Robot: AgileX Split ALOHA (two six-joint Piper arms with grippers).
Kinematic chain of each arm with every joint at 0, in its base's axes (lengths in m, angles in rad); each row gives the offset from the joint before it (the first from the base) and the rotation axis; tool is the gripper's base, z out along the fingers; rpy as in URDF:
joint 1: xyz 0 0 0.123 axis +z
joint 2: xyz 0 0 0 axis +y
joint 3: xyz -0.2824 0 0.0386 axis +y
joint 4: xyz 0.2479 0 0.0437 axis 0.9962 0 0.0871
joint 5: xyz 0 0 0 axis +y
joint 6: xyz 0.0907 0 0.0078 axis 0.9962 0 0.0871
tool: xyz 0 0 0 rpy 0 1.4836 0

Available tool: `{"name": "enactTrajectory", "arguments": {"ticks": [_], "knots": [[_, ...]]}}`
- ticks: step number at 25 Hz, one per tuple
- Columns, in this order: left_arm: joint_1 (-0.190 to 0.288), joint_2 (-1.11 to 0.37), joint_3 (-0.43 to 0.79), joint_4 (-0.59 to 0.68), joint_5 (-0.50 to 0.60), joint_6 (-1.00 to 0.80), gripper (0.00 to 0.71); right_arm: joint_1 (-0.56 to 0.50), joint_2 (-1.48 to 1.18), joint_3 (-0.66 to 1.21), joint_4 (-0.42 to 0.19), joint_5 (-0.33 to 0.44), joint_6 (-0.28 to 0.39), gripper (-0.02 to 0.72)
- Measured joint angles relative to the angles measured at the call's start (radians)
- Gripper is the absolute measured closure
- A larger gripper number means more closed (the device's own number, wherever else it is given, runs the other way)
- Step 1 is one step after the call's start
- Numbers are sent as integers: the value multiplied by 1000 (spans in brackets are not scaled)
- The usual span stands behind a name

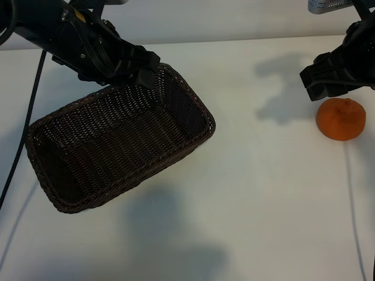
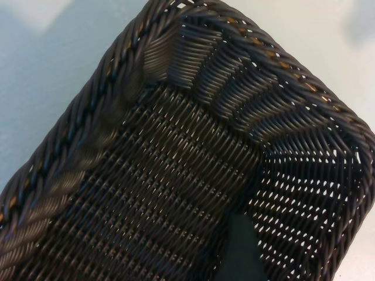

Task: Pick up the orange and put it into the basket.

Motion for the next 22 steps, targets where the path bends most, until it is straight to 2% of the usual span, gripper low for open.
{"name": "enactTrajectory", "arguments": {"ticks": [8,15,19,22], "knots": [[0,0,0,6,2,-38,157,0,0,0,0,0,0,145],[0,-24,0,235,143,-287,157,0,0,0,0,0,-2,145],[0,-108,0,336,211,-393,157,0,0,0,0,0,-5,145],[0,-190,51,368,211,-437,157,0,0,0,0,0,-5,145]]}}
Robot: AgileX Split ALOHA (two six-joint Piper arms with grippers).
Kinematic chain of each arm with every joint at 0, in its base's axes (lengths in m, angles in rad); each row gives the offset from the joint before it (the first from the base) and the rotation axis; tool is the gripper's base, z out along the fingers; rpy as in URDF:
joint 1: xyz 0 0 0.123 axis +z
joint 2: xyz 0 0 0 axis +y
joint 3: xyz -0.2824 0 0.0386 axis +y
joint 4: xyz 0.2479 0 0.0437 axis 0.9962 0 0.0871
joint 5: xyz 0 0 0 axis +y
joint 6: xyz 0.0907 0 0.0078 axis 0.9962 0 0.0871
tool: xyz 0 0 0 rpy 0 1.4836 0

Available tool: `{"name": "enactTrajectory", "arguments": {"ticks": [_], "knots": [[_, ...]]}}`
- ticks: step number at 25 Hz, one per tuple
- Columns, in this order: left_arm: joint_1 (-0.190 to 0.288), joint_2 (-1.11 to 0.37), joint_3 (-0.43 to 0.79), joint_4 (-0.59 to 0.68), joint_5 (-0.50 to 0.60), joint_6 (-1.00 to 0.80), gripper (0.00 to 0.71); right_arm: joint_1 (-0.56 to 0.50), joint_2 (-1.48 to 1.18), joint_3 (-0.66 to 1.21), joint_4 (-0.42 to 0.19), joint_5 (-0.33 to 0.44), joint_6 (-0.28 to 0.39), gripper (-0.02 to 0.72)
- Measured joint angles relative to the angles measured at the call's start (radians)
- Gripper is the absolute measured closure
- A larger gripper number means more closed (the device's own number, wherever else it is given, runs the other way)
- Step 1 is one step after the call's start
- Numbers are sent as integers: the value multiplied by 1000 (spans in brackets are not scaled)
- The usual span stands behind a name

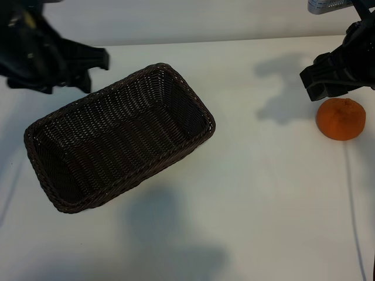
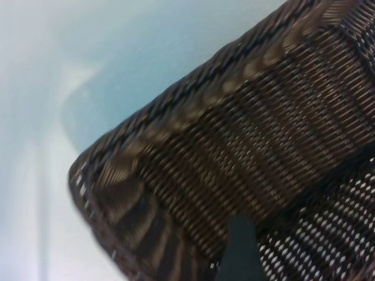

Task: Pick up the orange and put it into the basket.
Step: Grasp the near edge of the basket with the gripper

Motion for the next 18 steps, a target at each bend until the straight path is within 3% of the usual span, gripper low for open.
{"name": "enactTrajectory", "arguments": {"ticks": [10,18], "knots": [[0,-255,384,141,-65,-233,157,0,0,0,0,0,0,145],[0,-312,585,293,-135,-514,157,0,0,0,0,0,-5,145]]}}
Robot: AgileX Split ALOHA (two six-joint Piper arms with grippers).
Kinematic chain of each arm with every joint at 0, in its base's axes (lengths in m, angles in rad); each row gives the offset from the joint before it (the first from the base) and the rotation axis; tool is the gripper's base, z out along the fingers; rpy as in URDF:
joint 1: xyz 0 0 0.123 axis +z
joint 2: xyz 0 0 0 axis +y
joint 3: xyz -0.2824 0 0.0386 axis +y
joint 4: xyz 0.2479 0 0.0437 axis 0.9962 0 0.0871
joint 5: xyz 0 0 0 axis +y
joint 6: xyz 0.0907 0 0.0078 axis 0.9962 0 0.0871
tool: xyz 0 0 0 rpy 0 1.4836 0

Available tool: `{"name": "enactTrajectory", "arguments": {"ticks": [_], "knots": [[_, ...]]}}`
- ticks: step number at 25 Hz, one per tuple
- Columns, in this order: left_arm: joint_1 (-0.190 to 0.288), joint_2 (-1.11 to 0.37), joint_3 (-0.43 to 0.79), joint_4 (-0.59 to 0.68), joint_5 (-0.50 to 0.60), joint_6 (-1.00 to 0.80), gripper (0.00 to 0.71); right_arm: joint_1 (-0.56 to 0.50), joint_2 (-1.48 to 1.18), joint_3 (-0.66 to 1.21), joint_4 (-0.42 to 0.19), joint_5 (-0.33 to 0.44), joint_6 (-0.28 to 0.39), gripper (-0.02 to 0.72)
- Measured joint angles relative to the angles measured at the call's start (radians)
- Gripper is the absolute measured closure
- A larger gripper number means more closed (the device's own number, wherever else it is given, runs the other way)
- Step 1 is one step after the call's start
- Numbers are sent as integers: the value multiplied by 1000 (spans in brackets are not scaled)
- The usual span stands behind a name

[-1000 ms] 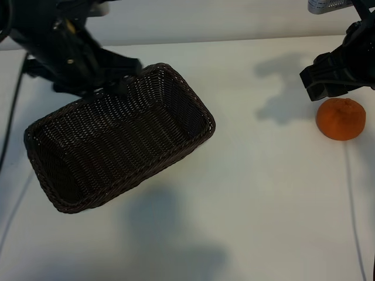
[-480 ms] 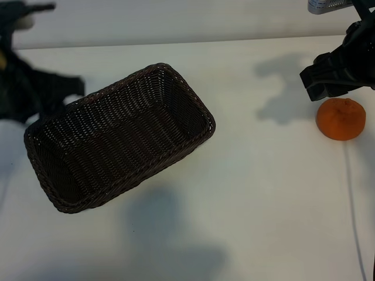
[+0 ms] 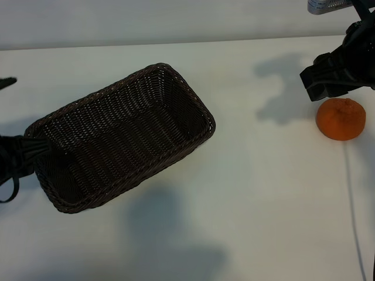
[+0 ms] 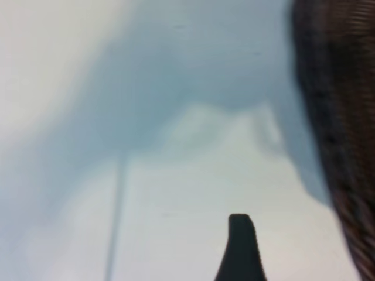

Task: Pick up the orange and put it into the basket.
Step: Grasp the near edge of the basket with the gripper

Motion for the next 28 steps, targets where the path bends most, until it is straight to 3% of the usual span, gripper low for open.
{"name": "enactTrajectory", "arguments": {"ticks": [9,28], "knots": [[0,30,48,74,-129,-203,157,0,0,0,0,0,-6,145],[0,284,50,51,-281,-281,158,0,0,0,0,2,-14,145]]}}
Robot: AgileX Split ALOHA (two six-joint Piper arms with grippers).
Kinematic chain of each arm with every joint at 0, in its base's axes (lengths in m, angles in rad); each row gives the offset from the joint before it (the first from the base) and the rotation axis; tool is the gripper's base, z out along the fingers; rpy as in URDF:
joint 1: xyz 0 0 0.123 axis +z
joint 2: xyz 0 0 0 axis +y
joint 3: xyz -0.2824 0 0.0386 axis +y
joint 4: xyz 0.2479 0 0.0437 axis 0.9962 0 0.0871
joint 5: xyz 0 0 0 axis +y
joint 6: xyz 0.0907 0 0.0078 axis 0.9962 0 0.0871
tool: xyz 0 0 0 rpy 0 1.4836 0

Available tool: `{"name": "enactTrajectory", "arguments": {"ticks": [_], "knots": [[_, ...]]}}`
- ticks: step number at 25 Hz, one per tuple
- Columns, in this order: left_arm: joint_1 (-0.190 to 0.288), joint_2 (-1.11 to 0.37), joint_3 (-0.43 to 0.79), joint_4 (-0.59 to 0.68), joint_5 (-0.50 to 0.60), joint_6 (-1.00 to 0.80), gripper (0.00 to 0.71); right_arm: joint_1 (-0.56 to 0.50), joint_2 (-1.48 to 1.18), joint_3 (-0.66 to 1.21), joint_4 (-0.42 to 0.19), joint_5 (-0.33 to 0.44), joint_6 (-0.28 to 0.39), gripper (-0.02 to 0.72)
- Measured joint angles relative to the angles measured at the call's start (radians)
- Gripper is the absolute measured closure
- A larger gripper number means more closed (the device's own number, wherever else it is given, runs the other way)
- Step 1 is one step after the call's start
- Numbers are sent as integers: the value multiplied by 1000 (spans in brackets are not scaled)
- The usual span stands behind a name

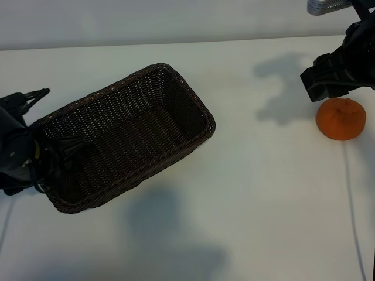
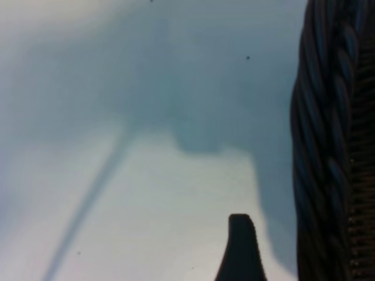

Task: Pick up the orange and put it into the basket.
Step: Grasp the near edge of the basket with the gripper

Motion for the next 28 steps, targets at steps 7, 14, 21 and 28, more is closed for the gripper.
{"name": "enactTrajectory", "arguments": {"ticks": [7,14,21,28], "knots": [[0,24,36,-13,-65,-42,158,0,0,0,0,3,-3,145],[71,25,60,-54,-103,-9,158,0,0,0,0,8,-6,145],[113,25,100,-141,-186,63,158,0,0,0,0,8,-7,145],[118,25,106,-150,-193,81,214,0,0,0,0,7,-7,145]]}}
